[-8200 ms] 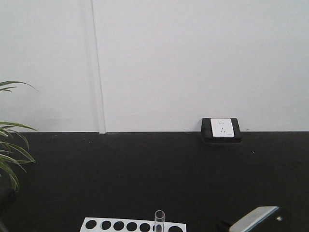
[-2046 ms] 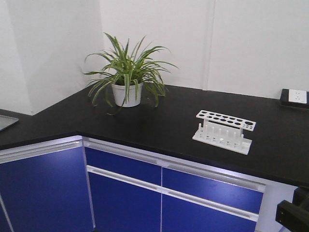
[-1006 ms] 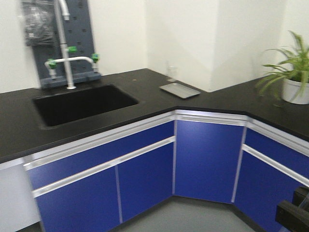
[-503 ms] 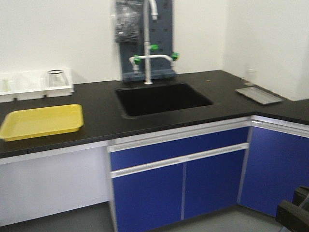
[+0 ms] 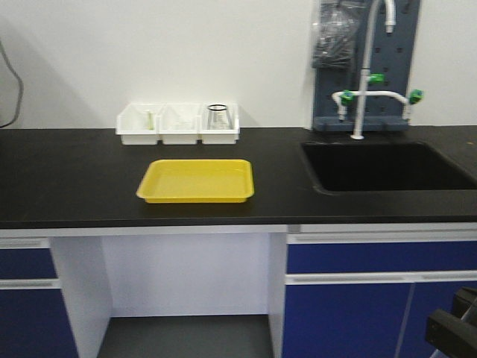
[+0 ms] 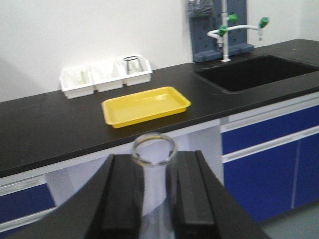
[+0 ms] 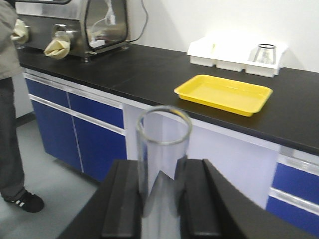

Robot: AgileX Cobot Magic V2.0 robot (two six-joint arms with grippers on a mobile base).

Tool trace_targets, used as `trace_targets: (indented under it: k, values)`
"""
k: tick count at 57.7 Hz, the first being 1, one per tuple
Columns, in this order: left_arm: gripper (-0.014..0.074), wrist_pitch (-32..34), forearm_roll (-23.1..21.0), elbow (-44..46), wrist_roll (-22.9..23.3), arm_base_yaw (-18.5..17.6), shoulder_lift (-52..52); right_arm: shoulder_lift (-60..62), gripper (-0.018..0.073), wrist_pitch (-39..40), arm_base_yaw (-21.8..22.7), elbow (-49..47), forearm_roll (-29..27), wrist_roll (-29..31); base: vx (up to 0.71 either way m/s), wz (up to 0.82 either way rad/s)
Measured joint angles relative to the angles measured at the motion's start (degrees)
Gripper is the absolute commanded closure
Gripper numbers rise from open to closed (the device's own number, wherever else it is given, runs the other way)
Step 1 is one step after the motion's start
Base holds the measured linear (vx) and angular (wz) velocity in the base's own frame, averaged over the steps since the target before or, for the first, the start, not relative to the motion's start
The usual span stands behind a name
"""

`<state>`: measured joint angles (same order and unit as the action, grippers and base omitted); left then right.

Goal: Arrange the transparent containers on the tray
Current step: 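Drive the base to the counter with the yellow tray, holding both tubes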

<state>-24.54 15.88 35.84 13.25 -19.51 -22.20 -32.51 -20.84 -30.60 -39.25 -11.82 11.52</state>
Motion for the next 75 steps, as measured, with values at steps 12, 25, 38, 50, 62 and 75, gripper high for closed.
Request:
trace_targets:
  k: [12,25,38,50,62,75]
  values:
    - [0.0522,0.0,0.0,0.0,0.0,0.0,0.0,0.0,0.0495,0.0,0.0,0.0,0.0,0.0,0.16,0.36]
    - [0.0522,0.0,0.0,0.0,0.0,0.0,0.0,0.0,0.0495,0.0,0.0,0.0,0.0,0.0,0.2,0.23]
    - [0.0522,0.0,0.0,0.0,0.0,0.0,0.0,0.0,0.0495,0.0,0.0,0.0,0.0,0.0,0.26,0.04]
    - [0.0522,0.0,0.0,0.0,0.0,0.0,0.0,0.0,0.0495,0.0,0.0,0.0,0.0,0.0,0.32,-0.1]
    - [0.0522,0.0,0.0,0.0,0.0,0.0,0.0,0.0,0.0495,0.0,0.0,0.0,0.0,0.0,0.34,-0.12]
    - [0.0522,0.0,0.0,0.0,0.0,0.0,0.0,0.0,0.0495,0.0,0.0,0.0,0.0,0.0,0.35,-0.06]
